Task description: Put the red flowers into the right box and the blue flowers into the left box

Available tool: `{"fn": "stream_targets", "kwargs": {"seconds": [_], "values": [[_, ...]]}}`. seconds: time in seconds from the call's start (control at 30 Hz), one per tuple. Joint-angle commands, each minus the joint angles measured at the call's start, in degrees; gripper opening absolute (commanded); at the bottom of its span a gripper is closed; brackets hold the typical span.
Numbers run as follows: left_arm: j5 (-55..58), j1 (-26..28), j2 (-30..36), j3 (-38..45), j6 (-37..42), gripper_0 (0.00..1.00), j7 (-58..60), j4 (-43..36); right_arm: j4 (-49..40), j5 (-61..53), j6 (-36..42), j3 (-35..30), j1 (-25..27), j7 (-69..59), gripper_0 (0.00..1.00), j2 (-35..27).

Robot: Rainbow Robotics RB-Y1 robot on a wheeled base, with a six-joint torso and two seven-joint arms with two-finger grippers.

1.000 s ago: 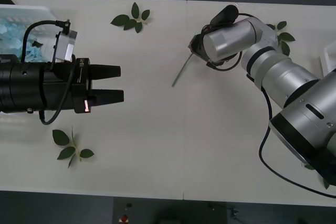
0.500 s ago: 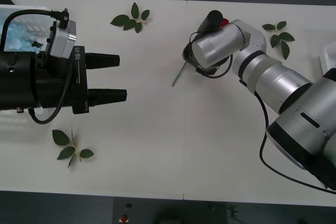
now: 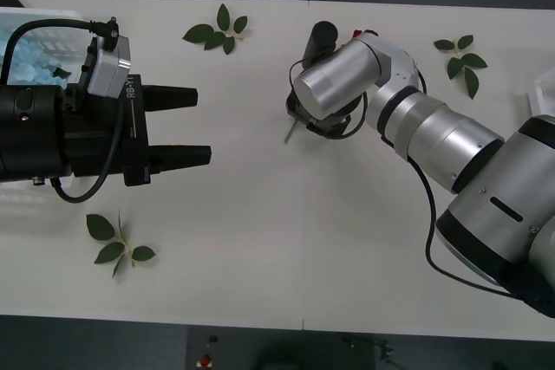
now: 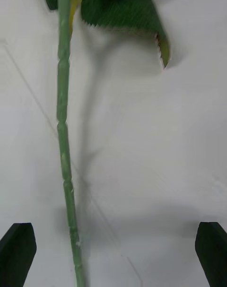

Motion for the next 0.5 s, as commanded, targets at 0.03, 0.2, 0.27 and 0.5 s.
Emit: {"fn": "stream_targets", "kwargs": {"seconds": [0.03, 0.2, 0.27, 0.5], "values": [[1.2, -1.3, 2.1, 0.0, -0.3, 0.82, 0.5, -0.9, -2.5, -0.7, 0.5, 0.8, -0.6, -2.1, 0.99, 0.7], [1.5, -1.3, 1.9, -0.1, -0.3, 0.82, 0.5, 0.4, -2.8, -0.5, 0.4, 3.9, -0.6, -1.8, 0.98, 0.7], [1.6, -1.3, 1.8, -0.1, -0.3, 0.82, 0.5, 0.7, -2.8, 0.0, 0.3, 4.8, -0.6, -1.5, 0.97, 0.7], [1.8, -1.3, 1.8, -0.1, -0.3, 0.82, 0.5, 1.2, -2.8, 2.2, -2.7, 9.4, -0.6, -0.7, 0.93, 0.7]]}}
